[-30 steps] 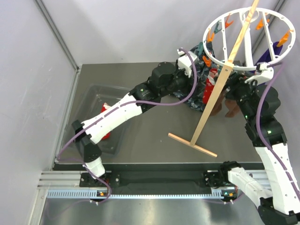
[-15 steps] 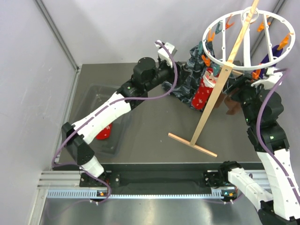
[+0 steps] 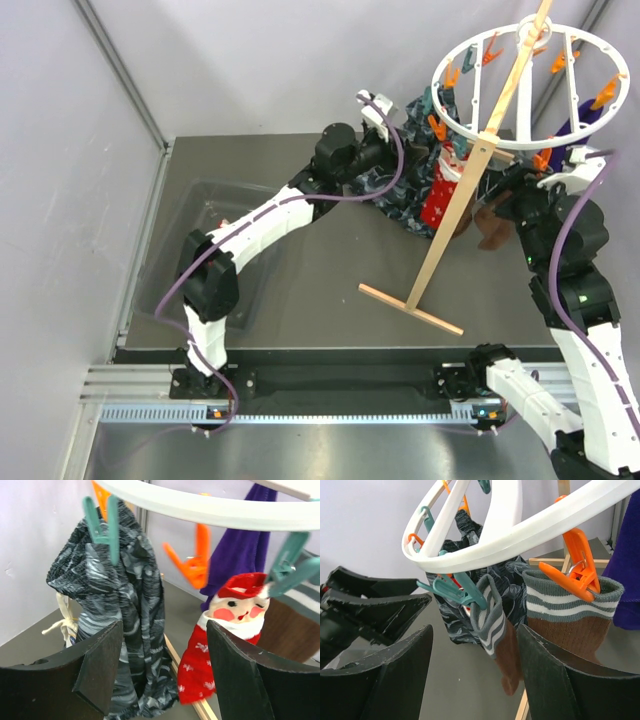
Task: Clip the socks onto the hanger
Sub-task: Open the clamp at the hanger.
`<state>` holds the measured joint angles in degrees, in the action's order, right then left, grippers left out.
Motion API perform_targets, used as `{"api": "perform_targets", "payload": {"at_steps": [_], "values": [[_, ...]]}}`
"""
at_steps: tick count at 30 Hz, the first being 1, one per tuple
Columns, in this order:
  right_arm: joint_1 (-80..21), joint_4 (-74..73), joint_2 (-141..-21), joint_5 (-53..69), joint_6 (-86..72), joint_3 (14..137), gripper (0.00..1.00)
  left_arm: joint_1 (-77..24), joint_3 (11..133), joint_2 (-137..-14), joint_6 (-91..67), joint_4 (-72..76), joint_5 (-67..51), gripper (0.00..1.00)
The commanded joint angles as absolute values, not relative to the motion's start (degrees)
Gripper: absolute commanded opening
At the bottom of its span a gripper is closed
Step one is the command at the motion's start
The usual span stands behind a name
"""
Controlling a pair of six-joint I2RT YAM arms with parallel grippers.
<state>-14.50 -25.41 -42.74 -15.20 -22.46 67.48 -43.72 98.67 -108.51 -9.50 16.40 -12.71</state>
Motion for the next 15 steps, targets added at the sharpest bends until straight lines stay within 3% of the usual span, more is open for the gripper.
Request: {"api": "perform_targets", "payload": {"at_steps": [1,6,15], "values": [[-14.5,-25.49,-41.93,-13.45,-21.53,68.91,0.67,-41.75,104.05,-109.94,-11.77,24.51,-17.04,0.72],[-14.5,-25.31,-41.84,-10.99,-21.71,69.26,0.67,-40.17,107.4,-113.98,-15.11,28.38,-22.93,0.67],[-14.5,-25.75,-40.87,-9.32,-21.62,70.05,0.67,-40.08,117.85,-122.6,-19.07,30.94,-33.13,0.66]]}}
